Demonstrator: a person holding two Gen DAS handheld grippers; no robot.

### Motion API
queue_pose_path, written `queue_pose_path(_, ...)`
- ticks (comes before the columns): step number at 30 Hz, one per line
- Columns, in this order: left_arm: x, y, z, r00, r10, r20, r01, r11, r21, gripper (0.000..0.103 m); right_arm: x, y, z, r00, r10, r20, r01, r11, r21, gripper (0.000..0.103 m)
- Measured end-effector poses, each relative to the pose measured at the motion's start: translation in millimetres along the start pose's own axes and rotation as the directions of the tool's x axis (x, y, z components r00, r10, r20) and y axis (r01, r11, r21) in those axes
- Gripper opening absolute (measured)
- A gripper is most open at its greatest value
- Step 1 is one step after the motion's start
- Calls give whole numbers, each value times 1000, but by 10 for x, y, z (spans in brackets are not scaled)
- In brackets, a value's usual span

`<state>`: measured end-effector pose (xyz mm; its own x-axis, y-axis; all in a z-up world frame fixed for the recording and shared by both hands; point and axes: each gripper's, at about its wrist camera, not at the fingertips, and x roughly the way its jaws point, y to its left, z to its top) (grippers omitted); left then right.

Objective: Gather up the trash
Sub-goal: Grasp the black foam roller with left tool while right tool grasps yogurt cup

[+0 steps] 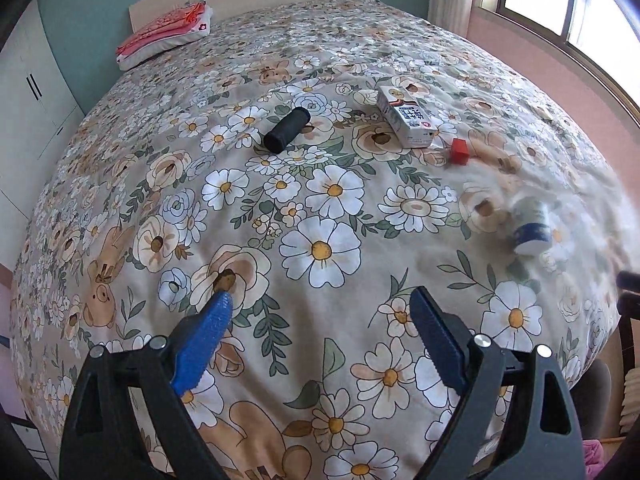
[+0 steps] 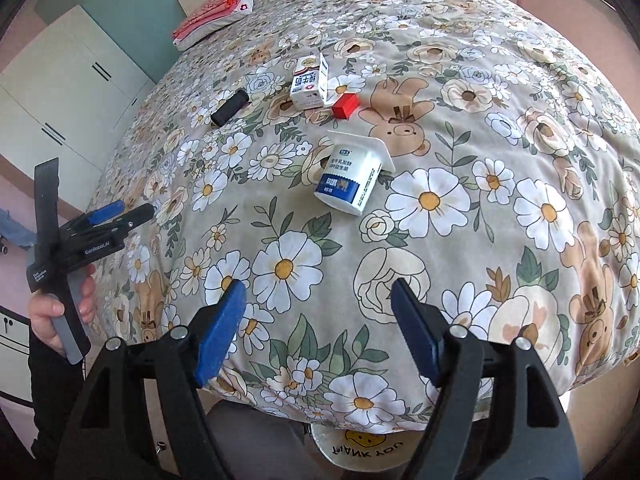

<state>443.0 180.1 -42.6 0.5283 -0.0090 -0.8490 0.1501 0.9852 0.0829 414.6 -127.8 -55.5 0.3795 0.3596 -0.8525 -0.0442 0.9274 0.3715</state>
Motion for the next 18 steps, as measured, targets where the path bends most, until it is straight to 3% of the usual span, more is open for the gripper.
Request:
queue_pose_path(3, 68, 68, 244, 1000, 7, 21, -8, 1000, 26, 92, 173, -49, 163, 1000, 9, -16, -8, 998, 61, 74)
queue_pose_path(9, 307, 196, 710, 998, -49, 35, 47, 997, 62, 92, 487, -106, 434, 999, -8, -36, 13, 989, 148, 74)
queue_pose_path(18, 1050, 367, 1252, 1000, 0, 16, -2, 992, 128, 92, 869, -88, 722, 996, -64, -58, 73, 983, 169, 74)
